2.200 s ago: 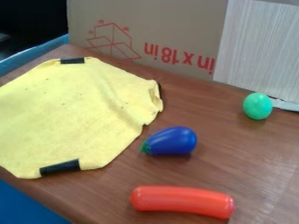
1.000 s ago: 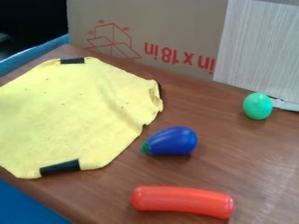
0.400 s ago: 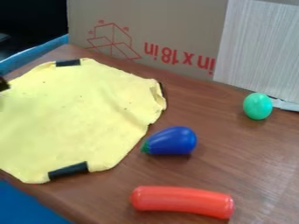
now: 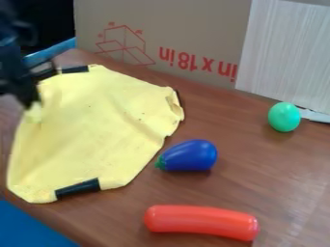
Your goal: Fold the cloth from bottom left to top right
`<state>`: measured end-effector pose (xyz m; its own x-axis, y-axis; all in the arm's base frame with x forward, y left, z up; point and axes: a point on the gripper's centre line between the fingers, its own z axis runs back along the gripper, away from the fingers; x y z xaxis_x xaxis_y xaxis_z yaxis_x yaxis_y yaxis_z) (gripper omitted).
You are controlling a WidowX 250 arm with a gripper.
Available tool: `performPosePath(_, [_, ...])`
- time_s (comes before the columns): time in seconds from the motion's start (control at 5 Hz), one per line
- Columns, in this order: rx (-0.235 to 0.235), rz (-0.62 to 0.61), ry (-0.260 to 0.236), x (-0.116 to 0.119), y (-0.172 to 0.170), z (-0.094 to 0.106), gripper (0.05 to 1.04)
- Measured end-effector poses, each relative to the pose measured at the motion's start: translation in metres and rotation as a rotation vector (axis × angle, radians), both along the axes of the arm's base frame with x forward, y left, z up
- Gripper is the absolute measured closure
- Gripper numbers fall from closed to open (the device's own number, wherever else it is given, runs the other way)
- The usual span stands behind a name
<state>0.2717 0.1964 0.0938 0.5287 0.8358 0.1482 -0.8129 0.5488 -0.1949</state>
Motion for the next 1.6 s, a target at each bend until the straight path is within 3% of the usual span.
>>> performPosePath(0.2, [0.03, 0.034, 0.003, 0.033, -0.033, 0.008, 1.02])
performPosePath(0.4, [0.032, 0.047, 0.012, 0.06, -0.065, 0.002, 1.02])
performPosePath(0.6, [0.021, 0.053, -0.015, 0.083, -0.094, 0.007, 1.02])
performPosePath(1.2, [0.016, 0.072, -0.052, 0.126, -0.142, 0.001, 1.004])
performPosePath(1.4, [0.035, 0.067, -0.057, 0.129, -0.146, -0.003, 0.831])
performPosePath(1.6, [0.024, 0.074, -0.063, 0.13, -0.147, -0.002, 0.589])
